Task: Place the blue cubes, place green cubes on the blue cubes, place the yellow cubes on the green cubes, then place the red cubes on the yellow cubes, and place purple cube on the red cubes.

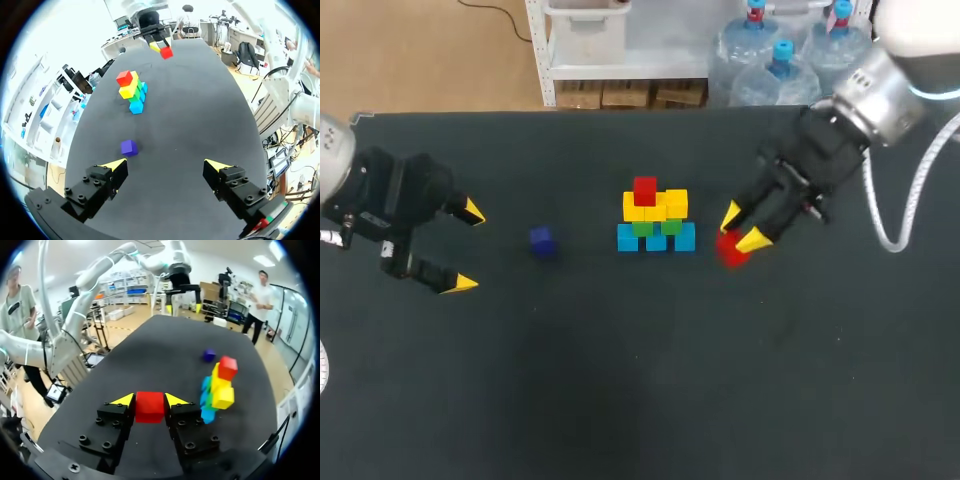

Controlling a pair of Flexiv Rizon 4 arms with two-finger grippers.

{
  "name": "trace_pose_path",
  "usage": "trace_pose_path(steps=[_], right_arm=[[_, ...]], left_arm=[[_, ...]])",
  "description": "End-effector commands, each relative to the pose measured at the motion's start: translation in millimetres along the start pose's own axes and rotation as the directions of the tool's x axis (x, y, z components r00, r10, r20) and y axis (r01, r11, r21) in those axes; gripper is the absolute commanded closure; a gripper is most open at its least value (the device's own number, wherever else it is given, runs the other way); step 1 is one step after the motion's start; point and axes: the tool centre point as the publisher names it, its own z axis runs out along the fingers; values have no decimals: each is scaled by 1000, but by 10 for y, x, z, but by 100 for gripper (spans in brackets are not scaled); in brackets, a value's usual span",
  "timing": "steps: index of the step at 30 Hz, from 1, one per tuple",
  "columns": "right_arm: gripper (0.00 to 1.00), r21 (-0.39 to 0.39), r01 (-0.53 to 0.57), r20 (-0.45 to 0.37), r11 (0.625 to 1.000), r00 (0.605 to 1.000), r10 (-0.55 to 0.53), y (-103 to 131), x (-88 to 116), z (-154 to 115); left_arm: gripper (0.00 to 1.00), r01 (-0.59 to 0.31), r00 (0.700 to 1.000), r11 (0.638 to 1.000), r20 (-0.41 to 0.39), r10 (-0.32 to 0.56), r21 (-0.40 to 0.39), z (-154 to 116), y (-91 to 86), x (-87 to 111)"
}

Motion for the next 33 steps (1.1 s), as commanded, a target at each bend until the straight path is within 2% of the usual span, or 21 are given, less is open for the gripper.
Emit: trace_pose_path(steps=[1, 6, 16, 28, 33], right_arm=[[100, 192, -8, 17, 981, 1000, 5, 47, -76, -129], [100, 304, -28, 37, 952, 999, 17, -63, -128, -259], [100, 414, -37, 24, 910, 999, 30, -244, -191, -422], [100, 487, -44, 35, 873, 999, 31, -514, -263, -467], [100, 474, -42, 42, 879, 999, 25, -653, -296, -366]], left_arm=[[0, -5, 1000, 1000, 9, 5, -2, 3, -2, 23], [0, -5, 1000, 1000, 9, 5, -2, 3, -2, 23], [0, -5, 1000, 1000, 9, 5, -2, 3, -2, 23], [0, -5, 1000, 1000, 9, 5, -2, 3, -2, 23], [0, -5, 1000, 1000, 9, 5, -2, 3, -2, 23]])
